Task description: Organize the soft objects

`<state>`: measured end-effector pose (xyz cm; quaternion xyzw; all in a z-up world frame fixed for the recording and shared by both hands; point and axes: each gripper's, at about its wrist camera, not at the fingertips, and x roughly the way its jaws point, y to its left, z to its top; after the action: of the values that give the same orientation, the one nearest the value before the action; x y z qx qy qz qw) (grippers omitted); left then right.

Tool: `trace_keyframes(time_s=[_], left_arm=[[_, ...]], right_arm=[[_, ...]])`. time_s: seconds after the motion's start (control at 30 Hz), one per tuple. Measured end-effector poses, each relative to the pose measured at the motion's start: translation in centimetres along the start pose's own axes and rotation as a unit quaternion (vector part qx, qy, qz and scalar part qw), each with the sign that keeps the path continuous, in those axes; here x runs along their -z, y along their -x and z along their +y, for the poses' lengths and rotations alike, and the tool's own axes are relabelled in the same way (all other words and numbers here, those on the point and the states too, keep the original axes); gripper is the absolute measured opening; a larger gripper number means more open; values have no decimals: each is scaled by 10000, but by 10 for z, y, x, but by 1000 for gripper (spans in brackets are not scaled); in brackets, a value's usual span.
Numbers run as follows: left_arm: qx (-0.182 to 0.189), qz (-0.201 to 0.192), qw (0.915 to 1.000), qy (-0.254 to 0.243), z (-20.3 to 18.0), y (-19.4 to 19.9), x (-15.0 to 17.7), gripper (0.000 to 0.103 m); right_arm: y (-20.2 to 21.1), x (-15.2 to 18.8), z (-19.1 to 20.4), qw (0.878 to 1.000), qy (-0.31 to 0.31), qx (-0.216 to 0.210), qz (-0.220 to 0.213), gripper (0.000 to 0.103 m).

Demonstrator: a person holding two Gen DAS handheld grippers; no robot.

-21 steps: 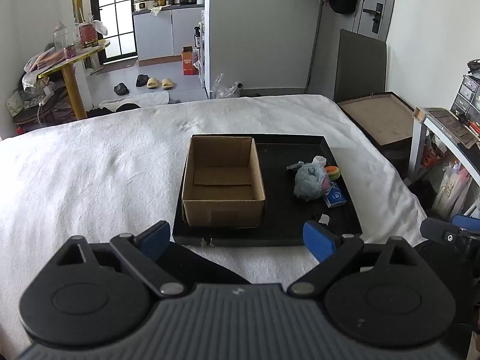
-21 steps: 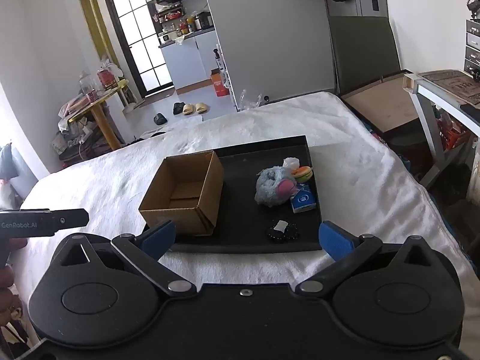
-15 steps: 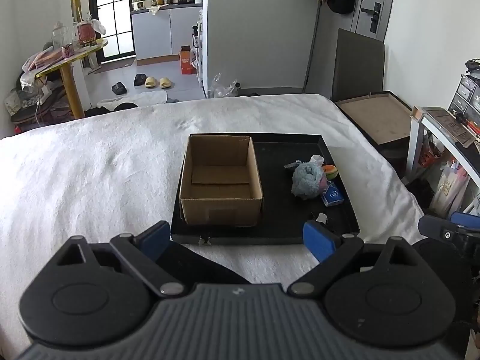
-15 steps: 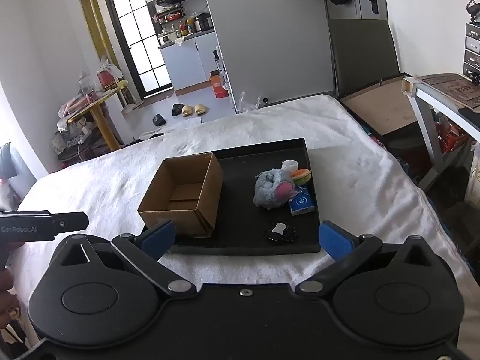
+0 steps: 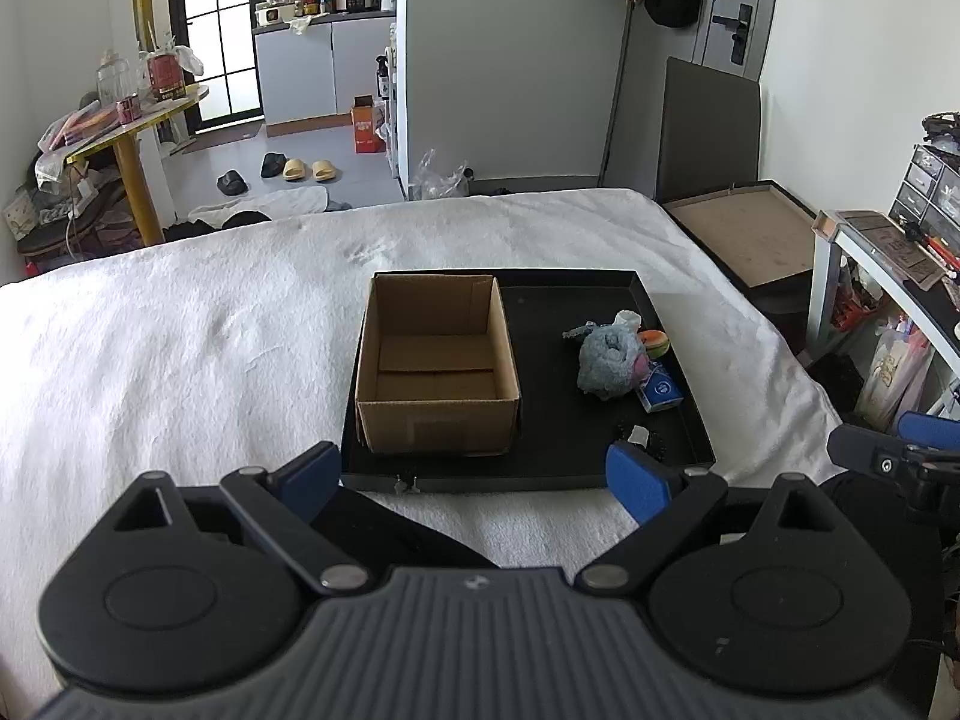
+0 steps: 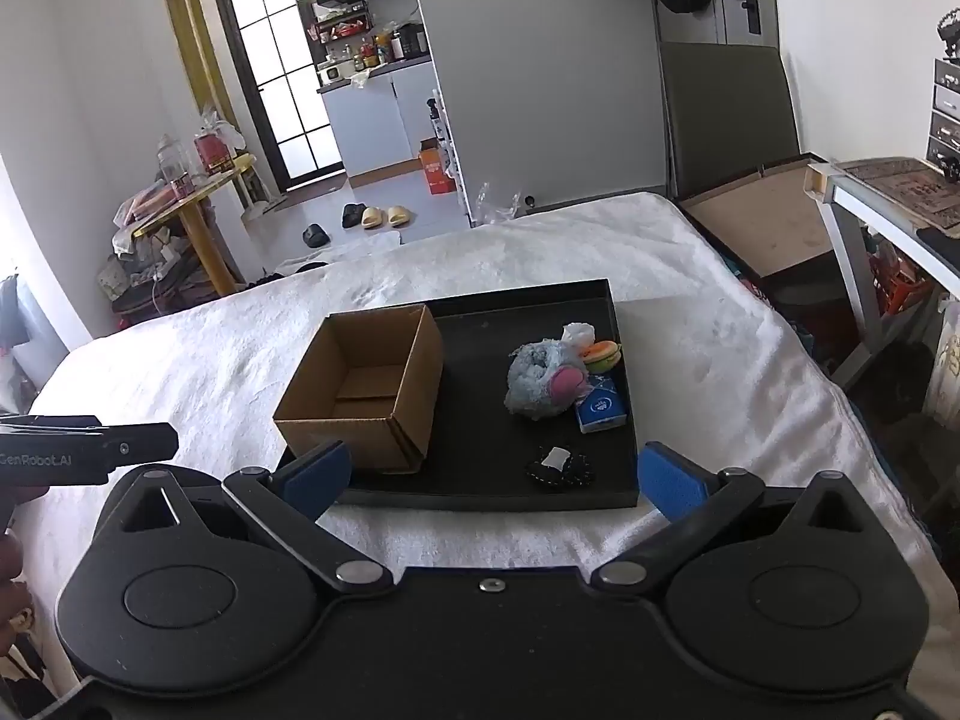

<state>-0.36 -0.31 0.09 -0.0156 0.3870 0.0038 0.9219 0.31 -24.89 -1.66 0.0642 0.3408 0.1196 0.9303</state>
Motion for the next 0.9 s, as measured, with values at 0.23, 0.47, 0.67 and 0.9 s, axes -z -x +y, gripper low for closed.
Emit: trace_keyframes(time_s=[0.23,0.47,0.67,0.9], left_arm=[[3,2,10000,12,3,2,-1,95],[30,42,10000,-30,3,2,-1,95],[0,59,10000,-68,3,-1,-2,95],[-16,55,10000,-63,4,-3,-3,95]], right_arm=[[1,-1,7,9999,106,10,-3,103],[0,0,11,9999,160,-10,49,103],[-1,0,11,9998,166,-40,72,103],[-2,1,12,9998,178,-40,89,103]])
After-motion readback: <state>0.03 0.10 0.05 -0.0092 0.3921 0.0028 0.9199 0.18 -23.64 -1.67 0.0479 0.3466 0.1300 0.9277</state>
